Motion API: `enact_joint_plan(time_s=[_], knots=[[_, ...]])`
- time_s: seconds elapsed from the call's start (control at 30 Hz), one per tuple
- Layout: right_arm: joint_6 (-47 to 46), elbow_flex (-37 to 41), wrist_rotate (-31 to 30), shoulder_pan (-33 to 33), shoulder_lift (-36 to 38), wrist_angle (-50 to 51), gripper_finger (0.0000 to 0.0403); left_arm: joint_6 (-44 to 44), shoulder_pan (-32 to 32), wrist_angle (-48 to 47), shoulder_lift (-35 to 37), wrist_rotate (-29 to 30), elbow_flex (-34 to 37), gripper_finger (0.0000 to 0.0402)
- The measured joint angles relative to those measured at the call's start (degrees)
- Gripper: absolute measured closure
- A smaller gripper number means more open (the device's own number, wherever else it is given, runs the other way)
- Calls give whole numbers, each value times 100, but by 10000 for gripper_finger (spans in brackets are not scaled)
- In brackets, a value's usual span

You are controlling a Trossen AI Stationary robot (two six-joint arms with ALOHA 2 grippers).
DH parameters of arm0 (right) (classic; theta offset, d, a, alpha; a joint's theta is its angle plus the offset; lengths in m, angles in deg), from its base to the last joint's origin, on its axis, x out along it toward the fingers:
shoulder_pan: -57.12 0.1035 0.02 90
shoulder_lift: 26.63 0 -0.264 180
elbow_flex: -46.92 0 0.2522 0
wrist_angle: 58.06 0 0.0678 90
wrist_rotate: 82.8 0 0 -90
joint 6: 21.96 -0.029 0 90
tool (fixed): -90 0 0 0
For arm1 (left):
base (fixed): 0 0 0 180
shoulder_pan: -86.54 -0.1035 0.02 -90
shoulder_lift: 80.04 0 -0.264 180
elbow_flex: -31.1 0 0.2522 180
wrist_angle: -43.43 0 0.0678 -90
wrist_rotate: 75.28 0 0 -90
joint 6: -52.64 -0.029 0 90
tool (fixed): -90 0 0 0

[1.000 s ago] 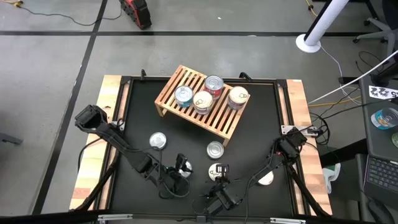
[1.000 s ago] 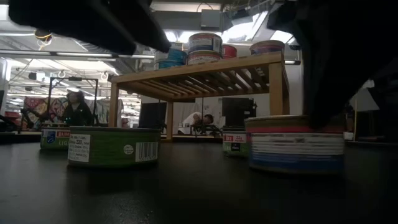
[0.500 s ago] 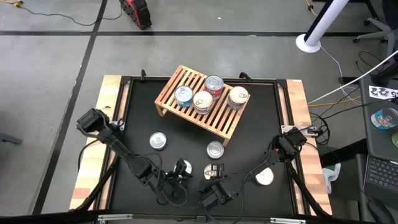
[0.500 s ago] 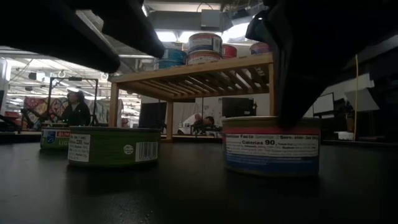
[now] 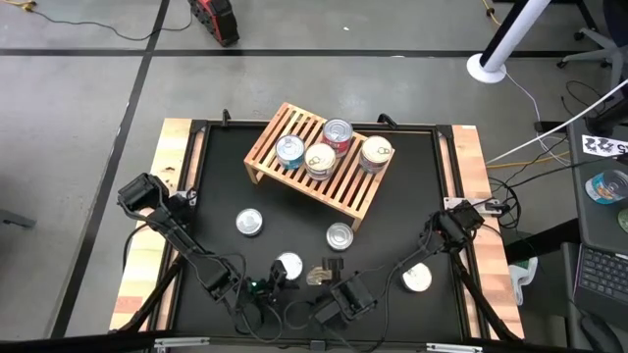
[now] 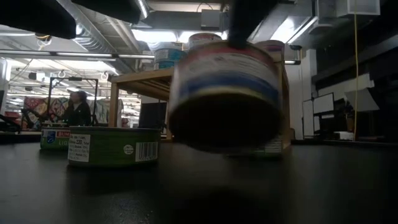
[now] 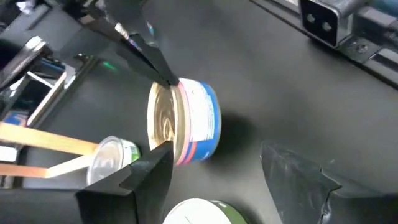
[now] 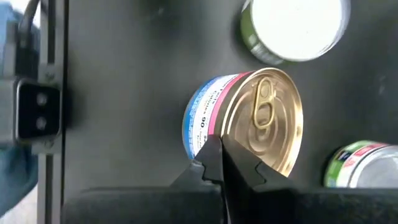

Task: Stack canned seafood by type on shelf
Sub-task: Put the blue and pink tuna can aligned white the other blue and pink tuna can on the shelf

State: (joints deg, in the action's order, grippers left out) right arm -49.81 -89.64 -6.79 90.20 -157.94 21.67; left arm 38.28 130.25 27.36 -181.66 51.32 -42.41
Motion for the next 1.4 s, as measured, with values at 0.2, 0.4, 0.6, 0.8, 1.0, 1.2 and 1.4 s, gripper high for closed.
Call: enact_joint_plan(time_s=[0.2, 0.4, 0.6, 0.8, 1.0, 1.2, 1.4], knots=[[-15, -142, -40, -184, 0, -102, 403, 101, -32, 0, 0, 280, 0, 163], [-18, -142, 10, -326, 0, -261, 403, 305, -155, 1, 0, 359, 0, 163], [-24, -142, 27, -427, 0, -372, 403, 288, -187, 0, 0, 357, 0, 163], [-32, -142, 27, -472, 0, -646, 403, 266, -187, 0, 0, 357, 0, 163], [-78, -142, 11, -503, -2, -658, 403, 264, -187, -2, 0, 354, 0, 163], [-180, -142, -58, -505, -2, -693, 403, 393, -187, -44, 0, 354, 0, 163], [-185, -142, -79, -505, -4, -836, 403, 407, -187, -153, -10, 351, 17, 163]])
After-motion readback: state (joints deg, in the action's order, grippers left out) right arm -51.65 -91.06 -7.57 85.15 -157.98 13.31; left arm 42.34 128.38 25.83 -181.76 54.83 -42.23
